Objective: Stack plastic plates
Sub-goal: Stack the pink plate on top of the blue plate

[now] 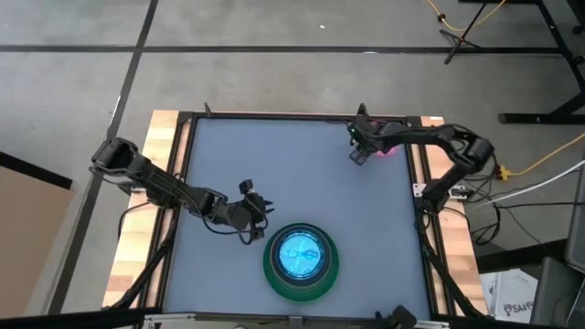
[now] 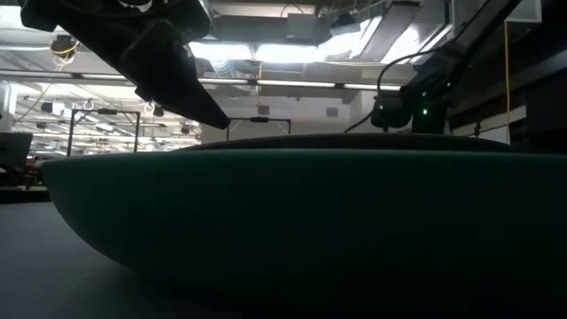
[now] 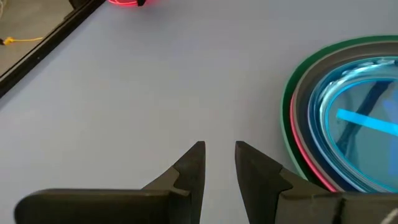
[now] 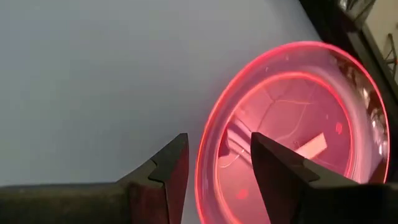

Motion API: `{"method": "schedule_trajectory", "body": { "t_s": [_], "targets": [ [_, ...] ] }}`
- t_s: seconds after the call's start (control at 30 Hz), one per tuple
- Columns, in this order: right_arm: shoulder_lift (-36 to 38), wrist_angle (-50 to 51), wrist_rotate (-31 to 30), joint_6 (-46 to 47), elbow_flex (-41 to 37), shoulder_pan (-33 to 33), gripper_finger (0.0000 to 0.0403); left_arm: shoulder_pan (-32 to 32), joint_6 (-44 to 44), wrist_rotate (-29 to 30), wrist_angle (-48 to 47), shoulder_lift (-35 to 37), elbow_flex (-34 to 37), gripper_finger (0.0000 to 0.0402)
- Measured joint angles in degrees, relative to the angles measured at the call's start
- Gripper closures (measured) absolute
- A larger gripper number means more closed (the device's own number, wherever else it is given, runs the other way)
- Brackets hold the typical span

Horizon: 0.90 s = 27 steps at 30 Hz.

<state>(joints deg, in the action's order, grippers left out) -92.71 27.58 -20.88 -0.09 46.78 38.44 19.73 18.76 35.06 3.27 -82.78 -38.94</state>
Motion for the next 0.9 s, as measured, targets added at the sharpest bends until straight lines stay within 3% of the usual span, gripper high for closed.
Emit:
{"method": "schedule_trajectory", "body": {
  "t_s": [0.37,0.73,0.9],
  "targets": [
    [-3.9,-3.0,-5.7,-0.2,0.2,-0.3,0.0252,0.0,0.2,-1.4,0.0,0.0,0.0,0.0319],
    [-4.1,-3.4,-8.5,-0.4,0.0,0.7,0.0387,0.1,0.3,-2.6,0.2,0.0,0.0,0.0319],
    [-4.1,-3.4,-8.2,-1.7,0.0,0.6,0.0397,0.1,0.3,-2.7,0.3,0.0,0.0,0.0319]
  ]
}}
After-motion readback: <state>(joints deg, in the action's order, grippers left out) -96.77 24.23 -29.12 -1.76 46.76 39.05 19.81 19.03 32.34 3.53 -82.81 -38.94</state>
